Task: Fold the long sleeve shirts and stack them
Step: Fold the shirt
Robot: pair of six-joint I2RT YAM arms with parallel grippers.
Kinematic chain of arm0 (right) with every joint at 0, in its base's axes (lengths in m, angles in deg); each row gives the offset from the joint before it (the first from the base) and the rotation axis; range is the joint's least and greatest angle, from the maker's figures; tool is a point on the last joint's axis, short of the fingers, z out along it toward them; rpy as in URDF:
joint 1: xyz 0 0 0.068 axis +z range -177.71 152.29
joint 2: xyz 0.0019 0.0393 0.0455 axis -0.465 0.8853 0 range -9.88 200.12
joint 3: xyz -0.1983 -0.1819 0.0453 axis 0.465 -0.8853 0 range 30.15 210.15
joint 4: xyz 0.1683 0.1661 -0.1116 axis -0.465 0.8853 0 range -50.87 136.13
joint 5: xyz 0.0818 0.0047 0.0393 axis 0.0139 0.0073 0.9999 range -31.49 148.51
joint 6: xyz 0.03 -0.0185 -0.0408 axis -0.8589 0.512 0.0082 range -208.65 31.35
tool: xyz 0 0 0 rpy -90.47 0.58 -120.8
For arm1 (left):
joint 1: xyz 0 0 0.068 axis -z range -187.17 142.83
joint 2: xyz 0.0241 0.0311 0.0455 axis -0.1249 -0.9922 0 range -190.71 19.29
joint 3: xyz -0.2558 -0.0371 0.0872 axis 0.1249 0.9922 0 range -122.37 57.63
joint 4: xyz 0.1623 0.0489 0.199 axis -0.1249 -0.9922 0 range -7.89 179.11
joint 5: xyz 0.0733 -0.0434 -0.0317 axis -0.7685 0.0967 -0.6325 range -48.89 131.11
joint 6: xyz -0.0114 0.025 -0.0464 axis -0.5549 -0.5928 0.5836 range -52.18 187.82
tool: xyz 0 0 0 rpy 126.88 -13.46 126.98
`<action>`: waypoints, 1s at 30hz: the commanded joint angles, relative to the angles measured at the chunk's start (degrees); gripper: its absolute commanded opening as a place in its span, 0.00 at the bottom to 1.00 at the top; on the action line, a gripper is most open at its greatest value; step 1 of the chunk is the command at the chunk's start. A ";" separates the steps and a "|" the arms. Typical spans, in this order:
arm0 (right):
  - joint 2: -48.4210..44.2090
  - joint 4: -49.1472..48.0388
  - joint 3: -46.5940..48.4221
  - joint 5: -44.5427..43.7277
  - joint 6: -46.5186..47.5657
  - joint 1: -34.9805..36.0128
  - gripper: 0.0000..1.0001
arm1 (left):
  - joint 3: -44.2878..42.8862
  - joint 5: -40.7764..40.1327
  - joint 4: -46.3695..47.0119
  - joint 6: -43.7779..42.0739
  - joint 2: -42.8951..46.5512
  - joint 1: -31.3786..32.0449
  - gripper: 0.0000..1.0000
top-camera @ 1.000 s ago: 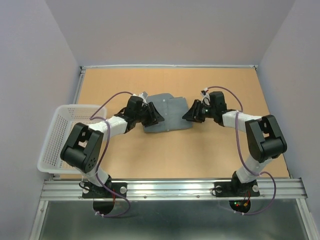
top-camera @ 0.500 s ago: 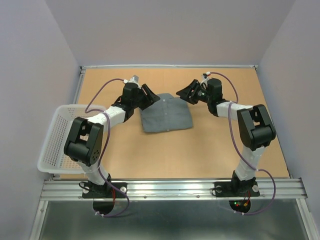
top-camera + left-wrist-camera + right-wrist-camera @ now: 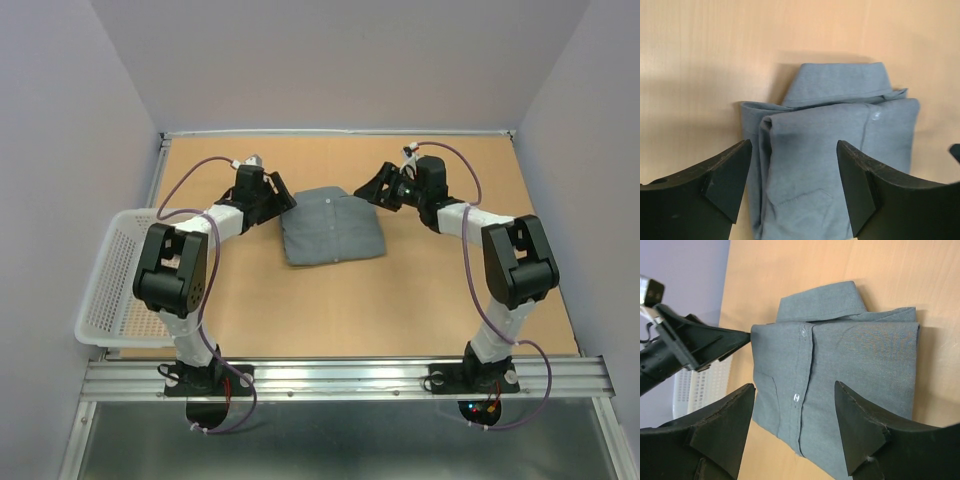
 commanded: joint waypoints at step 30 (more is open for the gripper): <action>3.88 -6.74 8.97 -0.50 -8.68 2.68 0.70 | 4.28 8.52 4.78 -5.93 -5.57 -0.06 0.39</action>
